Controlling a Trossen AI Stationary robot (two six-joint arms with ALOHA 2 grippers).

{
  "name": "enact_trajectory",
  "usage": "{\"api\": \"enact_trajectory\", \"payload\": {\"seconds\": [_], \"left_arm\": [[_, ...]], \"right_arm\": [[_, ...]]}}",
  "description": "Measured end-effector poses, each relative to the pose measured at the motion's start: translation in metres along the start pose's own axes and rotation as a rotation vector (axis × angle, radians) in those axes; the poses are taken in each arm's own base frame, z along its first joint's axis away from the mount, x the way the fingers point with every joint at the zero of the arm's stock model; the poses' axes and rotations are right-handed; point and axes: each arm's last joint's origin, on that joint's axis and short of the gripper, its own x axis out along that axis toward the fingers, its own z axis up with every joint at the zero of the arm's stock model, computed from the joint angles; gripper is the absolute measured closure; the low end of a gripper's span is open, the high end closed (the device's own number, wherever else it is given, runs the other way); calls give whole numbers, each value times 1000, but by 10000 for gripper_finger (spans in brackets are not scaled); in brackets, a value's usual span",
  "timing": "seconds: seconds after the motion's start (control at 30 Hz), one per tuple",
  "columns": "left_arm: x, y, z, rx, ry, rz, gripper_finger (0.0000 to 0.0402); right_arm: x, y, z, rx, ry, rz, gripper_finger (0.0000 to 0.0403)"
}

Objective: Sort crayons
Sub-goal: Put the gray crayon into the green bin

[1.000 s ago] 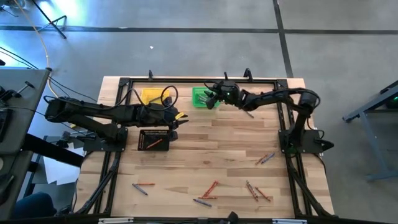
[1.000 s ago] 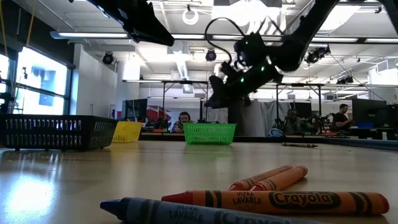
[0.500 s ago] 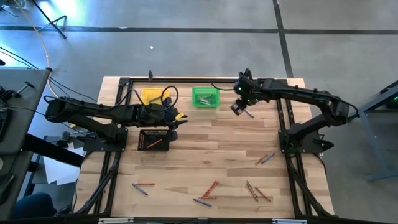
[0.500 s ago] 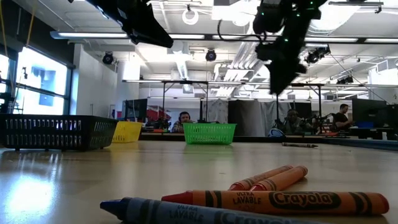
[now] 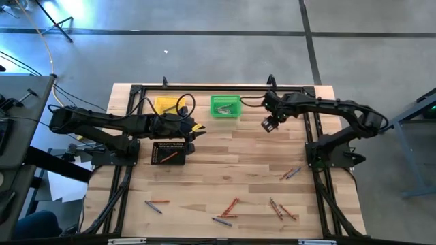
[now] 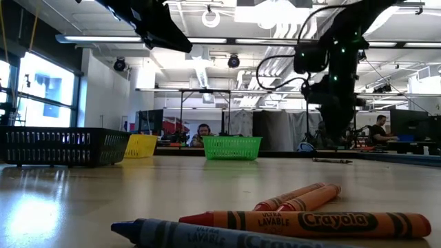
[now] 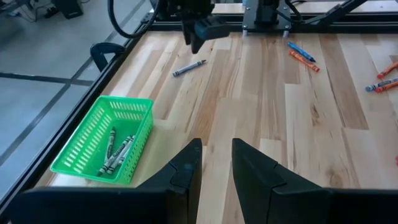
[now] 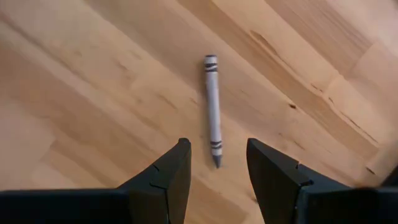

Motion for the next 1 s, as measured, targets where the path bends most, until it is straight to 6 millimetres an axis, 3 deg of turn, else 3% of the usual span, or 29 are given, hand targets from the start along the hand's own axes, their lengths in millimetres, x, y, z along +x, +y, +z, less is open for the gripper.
{"api": "enact_trajectory", "payload": {"seconds": [0.5, 0.8, 1.0], "left_arm": [[0, 0, 0, 18, 0, 0, 328], [0, 0, 0, 18, 0, 0, 328], [0, 0, 0, 18, 0, 0, 328]], "right_arm": [[37, -17, -11, 126, -75, 58, 253], [40, -17, -11, 160, -83, 63, 254], [55, -13, -11, 172, -4, 74, 254]]}}
